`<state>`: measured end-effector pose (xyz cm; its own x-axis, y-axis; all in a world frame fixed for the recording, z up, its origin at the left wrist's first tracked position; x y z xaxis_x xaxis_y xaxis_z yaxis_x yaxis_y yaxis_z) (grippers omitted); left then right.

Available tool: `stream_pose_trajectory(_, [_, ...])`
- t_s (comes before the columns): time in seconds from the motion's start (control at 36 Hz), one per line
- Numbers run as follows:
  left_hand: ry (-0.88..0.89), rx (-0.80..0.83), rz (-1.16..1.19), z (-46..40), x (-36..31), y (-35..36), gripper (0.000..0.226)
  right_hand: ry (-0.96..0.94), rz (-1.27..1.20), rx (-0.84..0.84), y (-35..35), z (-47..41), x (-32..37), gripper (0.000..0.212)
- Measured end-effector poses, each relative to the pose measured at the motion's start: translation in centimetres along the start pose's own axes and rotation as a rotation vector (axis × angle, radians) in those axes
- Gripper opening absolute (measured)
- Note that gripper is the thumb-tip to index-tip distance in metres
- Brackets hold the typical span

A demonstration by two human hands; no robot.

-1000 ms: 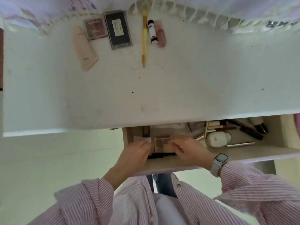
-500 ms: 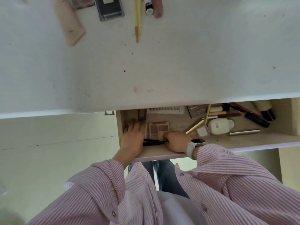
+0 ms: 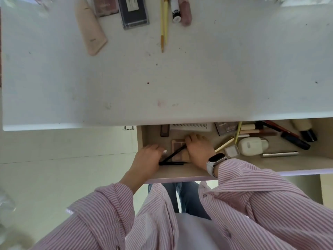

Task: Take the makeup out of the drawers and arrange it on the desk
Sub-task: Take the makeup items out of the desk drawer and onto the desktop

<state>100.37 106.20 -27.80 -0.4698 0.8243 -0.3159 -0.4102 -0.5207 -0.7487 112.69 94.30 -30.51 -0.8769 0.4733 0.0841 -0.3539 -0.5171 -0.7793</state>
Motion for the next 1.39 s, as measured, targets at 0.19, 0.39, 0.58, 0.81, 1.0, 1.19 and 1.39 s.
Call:
stream_pose_trajectory(0.19, [0.013,-0.085,0.075,0.6,0.1,-1.1,0.041,-0.057,0.109,-0.024,-1.0,-0.4,-0.2,0.034])
stream_pose_trajectory(0.39, [0.043,-0.172,0.136,1.0,-0.1,-2.4,0.037,-0.153,-0.029,0.146,-1.1,0.1,-0.2,0.036])
stream_pose_trajectory(0.58, [0.1,-0.285,0.193,2.1,0.3,-4.0,0.022,-0.259,0.017,-0.05,-1.9,2.8,-1.6,0.036])
stream_pose_trajectory(0.81, [0.206,-0.557,0.385,2.3,-2.0,-9.3,0.042,-0.235,0.004,-0.242,-7.8,6.0,-5.5,0.028])
stream_pose_trajectory(1.0, [0.051,-0.71,0.97,-0.8,-4.7,-15.7,0.033,-0.03,-0.307,-0.548,-13.2,6.9,-9.3,0.027])
stream_pose_trajectory(1.19, [-0.164,-0.673,1.019,-8.4,-6.5,-19.2,0.037,0.415,-0.824,-0.677,-16.4,3.6,-12.8,0.029])
stream_pose_trajectory(1.39, [-0.116,-0.593,0.978,-15.2,-9.6,-21.0,0.051,0.608,-0.998,-0.717,-18.0,-1.6,-15.4,0.029])
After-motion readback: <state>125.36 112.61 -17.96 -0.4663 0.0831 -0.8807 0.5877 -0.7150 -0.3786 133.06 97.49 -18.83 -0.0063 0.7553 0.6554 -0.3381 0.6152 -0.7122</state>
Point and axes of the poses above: each hand's wrist, its own z-axis away from the middle knuckle, its own y-axis out of the palm, x = y × z, the point moved 2 cm from there along -z, towards the middle knuckle, and after that the axes turned 5 degrees about z, right-handed, at the moved point
